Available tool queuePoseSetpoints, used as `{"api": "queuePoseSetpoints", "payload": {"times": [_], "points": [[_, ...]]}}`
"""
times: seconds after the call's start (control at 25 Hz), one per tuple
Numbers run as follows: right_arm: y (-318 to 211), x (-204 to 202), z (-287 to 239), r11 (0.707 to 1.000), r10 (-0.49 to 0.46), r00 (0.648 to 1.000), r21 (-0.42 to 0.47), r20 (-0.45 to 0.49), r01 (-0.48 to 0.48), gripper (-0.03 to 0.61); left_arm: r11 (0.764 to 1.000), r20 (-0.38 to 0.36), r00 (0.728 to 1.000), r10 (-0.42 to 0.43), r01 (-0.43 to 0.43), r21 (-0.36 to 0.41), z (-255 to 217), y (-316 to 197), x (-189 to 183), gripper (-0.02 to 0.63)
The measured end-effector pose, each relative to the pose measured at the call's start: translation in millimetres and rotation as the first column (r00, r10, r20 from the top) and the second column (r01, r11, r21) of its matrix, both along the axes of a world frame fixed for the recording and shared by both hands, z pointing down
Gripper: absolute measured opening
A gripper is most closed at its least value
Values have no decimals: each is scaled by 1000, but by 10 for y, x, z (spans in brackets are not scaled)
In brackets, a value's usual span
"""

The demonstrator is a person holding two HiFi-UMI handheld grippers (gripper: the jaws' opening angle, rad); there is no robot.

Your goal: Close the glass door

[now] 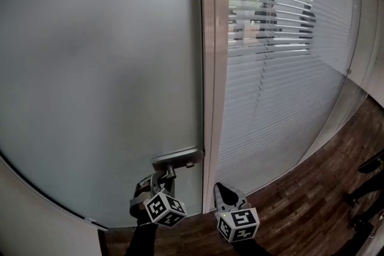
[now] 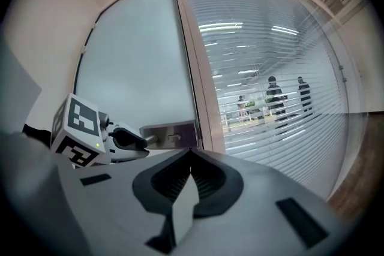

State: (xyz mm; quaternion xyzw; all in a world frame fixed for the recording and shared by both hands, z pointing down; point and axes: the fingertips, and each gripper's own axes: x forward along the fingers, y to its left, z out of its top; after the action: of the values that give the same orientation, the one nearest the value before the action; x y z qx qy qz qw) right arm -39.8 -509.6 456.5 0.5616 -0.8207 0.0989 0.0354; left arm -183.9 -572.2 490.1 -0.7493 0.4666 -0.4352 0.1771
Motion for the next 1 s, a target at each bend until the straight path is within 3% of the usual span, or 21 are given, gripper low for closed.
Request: {"api": "queuePoseSetpoints", "payload": {"times": [0.64,0.8,1.0], "points": [[-30,-31,-5,1000,11,1000,1,-5,-11,-2,999,-22,1000,-11,11,-34,29,-154,-41,106],[-45,-19,-26,1000,15,1000,6,-6,-15,-2,997,-22,1000,-5,3,-78,48,-158,-29,106],[-15,-28,-49,1000,19,1000,13,-4,-19,-2,994,19,1000,-13,15,-111,69,-145,-38,106]]}}
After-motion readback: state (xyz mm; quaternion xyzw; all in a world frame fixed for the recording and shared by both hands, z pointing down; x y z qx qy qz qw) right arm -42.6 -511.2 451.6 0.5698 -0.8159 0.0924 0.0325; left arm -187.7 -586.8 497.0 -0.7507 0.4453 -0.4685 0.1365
